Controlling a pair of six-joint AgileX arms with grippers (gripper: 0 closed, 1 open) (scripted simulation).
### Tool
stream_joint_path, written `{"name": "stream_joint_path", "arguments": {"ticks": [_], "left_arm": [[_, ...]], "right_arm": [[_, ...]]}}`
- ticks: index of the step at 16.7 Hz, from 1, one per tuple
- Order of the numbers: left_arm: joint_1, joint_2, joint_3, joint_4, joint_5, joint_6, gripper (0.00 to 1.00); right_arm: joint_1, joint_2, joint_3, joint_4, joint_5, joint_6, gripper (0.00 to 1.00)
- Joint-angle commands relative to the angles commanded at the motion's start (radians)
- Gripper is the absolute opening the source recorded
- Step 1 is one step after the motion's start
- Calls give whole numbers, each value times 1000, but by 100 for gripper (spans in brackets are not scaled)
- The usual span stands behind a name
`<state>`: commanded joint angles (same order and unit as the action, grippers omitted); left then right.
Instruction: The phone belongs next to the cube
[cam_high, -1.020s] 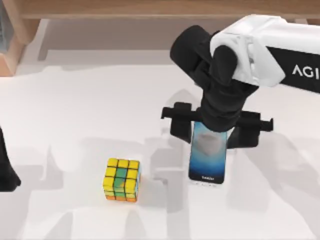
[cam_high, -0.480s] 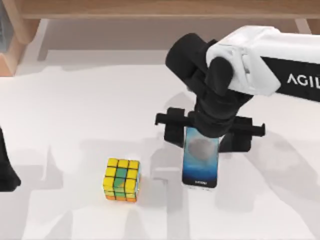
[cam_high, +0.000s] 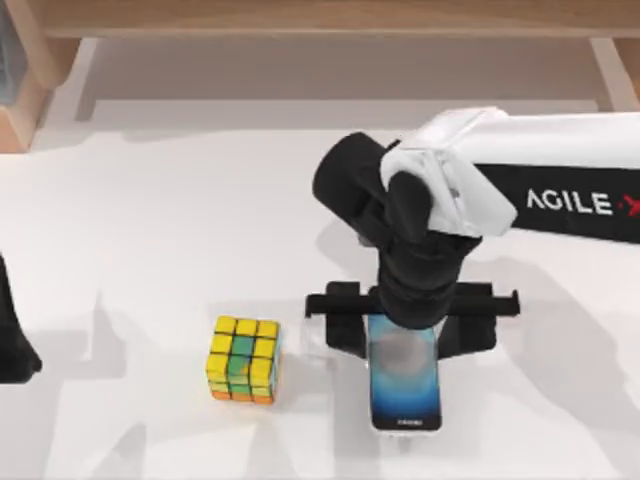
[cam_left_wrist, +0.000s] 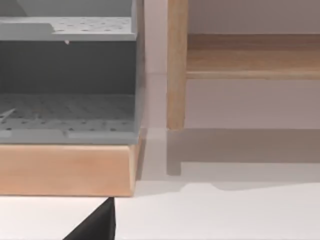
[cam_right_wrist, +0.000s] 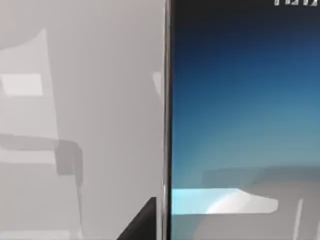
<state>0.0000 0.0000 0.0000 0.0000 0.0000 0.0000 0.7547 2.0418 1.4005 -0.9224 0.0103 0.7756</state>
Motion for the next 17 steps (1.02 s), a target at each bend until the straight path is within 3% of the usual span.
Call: {"name": "stream_joint_path", "arguments": {"ticks": [4, 17], "left_arm": [[0, 0, 0, 0, 0, 0, 100], [0, 0, 0, 0, 0, 0, 100]], "right_arm": [[0, 0, 0, 0, 0, 0, 0], [0, 0, 0, 0, 0, 0, 98]]}}
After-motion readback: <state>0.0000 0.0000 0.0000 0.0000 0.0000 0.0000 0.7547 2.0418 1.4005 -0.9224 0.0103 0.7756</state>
